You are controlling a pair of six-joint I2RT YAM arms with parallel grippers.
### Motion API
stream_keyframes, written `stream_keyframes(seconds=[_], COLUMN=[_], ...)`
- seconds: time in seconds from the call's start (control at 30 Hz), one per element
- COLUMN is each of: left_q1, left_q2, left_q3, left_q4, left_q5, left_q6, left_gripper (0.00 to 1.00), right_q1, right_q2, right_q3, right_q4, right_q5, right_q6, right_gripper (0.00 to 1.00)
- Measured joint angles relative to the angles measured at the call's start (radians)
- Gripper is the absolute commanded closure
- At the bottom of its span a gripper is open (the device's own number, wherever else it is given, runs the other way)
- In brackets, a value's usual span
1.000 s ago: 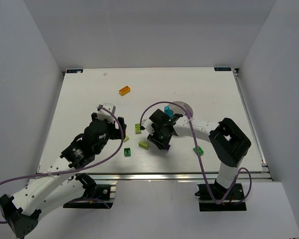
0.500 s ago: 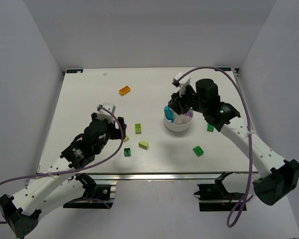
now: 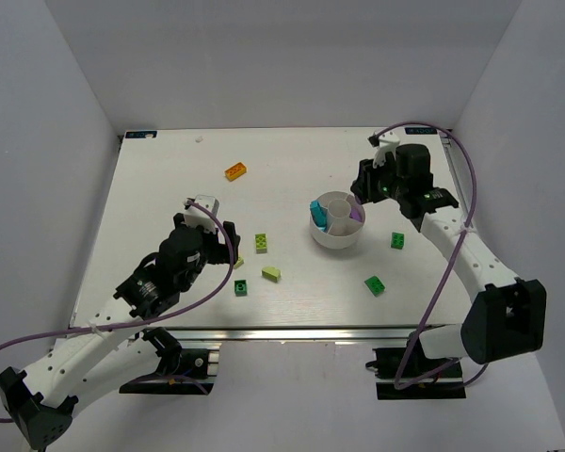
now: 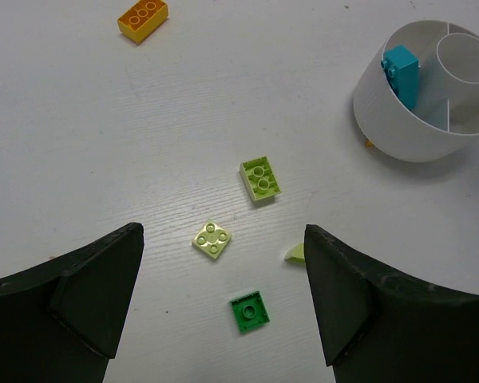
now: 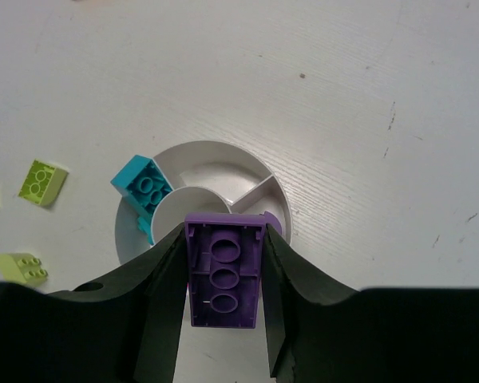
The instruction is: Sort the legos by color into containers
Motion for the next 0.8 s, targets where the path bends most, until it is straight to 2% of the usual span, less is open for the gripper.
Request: stream_keyframes(seconds=[0.43, 0.8], left_q1=[0.0, 0.0], left_q2=[0.0, 0.0], left_q3=[0.0, 0.0], left_q4=[0.0, 0.0], left_q5=[0.02, 0.024], left_q6=[0.0, 0.001], left_gripper=[0.09, 0.09], right_q1=[-0.051, -0.092], right_q2=[0.18, 0.212], right_q3=[0.003, 0.009], right_q4=[0.037, 0.064], right_q5=[-0.104, -0.117], right_q6=[0.068, 0.097], right_gripper=[1.0, 1.0])
